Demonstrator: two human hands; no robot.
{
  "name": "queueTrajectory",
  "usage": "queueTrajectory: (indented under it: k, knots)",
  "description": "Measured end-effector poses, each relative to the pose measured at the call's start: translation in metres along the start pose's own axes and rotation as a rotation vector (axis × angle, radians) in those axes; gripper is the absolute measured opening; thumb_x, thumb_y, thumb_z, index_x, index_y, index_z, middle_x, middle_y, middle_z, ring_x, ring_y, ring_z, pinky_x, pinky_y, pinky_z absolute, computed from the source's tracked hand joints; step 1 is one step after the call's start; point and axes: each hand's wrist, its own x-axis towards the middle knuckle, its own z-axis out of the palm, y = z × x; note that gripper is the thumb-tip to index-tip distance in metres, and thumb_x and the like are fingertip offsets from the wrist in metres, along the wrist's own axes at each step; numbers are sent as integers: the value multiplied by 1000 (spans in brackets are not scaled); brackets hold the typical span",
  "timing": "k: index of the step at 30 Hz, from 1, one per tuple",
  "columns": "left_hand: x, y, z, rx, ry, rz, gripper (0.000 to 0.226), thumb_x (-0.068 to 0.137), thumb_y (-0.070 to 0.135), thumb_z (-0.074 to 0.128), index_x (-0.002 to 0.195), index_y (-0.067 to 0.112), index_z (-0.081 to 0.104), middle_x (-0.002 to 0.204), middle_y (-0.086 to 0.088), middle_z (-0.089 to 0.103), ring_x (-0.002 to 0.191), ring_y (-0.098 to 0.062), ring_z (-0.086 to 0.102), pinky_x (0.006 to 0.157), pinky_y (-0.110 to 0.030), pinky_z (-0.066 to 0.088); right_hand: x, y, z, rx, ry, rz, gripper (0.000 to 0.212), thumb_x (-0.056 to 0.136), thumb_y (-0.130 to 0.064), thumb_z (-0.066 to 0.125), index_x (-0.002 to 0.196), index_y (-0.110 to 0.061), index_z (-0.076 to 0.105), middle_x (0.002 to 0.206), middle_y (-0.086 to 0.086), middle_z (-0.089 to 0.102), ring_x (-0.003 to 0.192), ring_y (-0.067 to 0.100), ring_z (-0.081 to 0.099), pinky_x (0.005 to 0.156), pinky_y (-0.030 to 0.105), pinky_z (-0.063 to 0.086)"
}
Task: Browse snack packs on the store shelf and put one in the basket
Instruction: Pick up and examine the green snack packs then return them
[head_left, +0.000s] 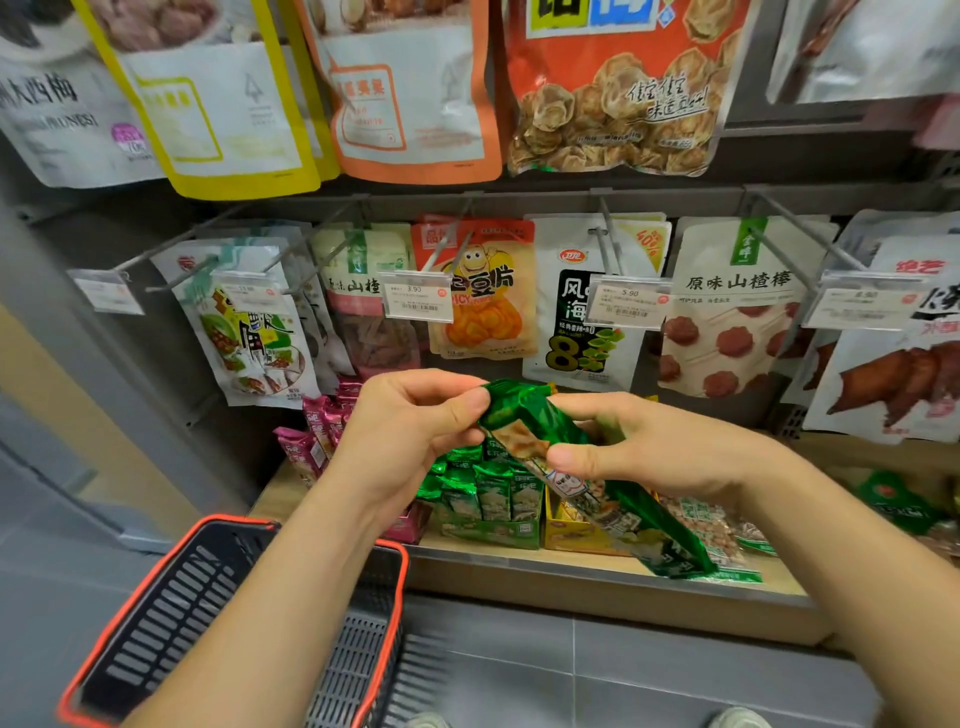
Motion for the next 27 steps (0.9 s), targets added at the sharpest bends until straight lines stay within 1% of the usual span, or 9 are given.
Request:
queueTrajectory:
  k: [5, 8, 11, 13, 16, 19, 21, 24, 27]
  knots:
    - [1, -6, 7, -23, 63, 19, 7, 80, 2, 63, 83, 7, 66, 72, -9, 66, 64, -14, 60, 52, -17, 49, -2, -2, -1, -46, 24, -7, 44, 87, -43, 67, 128, -50, 52, 125, -24, 62, 115, -4, 57, 100, 24, 43]
    - [4, -7, 4, 110, 57, 74, 18, 90, -5, 56, 87, 11, 65, 81, -8, 63, 78, -21, 59, 66, -24, 52, 2, 0, 10, -190, 188, -20, 42, 90, -38, 66, 127, -47, 50, 111, -17, 66, 96, -1, 64, 86, 30, 53]
    - [3, -2, -2, 152, -76, 17, 12, 85, 12, 67, 94, 19, 71, 100, -15, 63, 97, -25, 62, 78, -31, 54, 4, 0, 14, -462, 372, -25, 45, 91, -37, 62, 132, -45, 44, 102, -13, 66, 79, 5, 63, 73, 37, 55]
    - [2, -1, 0, 174, -108, -36, 14, 79, 28, 73, 93, 25, 73, 104, -12, 66, 100, -21, 66, 74, -26, 54, 3, 1, 15, -711, 433, -17, 51, 91, -40, 58, 137, -45, 37, 106, -11, 64, 87, 8, 61, 74, 37, 53]
    - [4, -6, 5, 264, 40, 50, 5, 77, 28, 77, 78, 28, 73, 85, 2, 71, 85, -14, 68, 68, -24, 55, 6, 3, 23, -885, 479, -46, 55, 91, -46, 56, 139, -46, 28, 108, -8, 59, 96, 18, 60, 75, 39, 53]
    - [7, -5, 2, 252, 133, 107, 7, 73, 29, 78, 75, 22, 77, 78, -2, 74, 79, -17, 69, 72, -29, 58, 8, 3, 20, -702, 386, -31, 70, 84, -49, 67, 141, -47, 26, 117, -12, 60, 101, 10, 59, 83, 37, 52]
    - [9, -1, -5, 250, 199, 127, 7, 77, 26, 77, 74, 20, 79, 77, -6, 75, 78, -19, 71, 74, -32, 59, 2, 5, 7, -540, 225, 98, 76, 78, -51, 74, 140, -47, 30, 110, -20, 61, 91, 1, 61, 81, 30, 53]
    - [13, 3, -19, 227, 288, 119, 15, 84, 19, 73, 71, 17, 79, 75, -5, 75, 76, -15, 72, 71, -25, 57, -9, 11, -10, -339, 77, 208, 51, 76, -50, 76, 120, -36, 53, 82, -15, 65, 72, 6, 64, 69, 28, 53]
    - [14, 1, -31, 473, 285, 92, 13, 83, 27, 75, 73, 21, 79, 76, -3, 75, 76, -13, 69, 74, -30, 55, -10, 16, -15, -326, 188, 175, 43, 78, -48, 75, 115, -33, 60, 88, -14, 68, 70, 5, 65, 69, 32, 56]
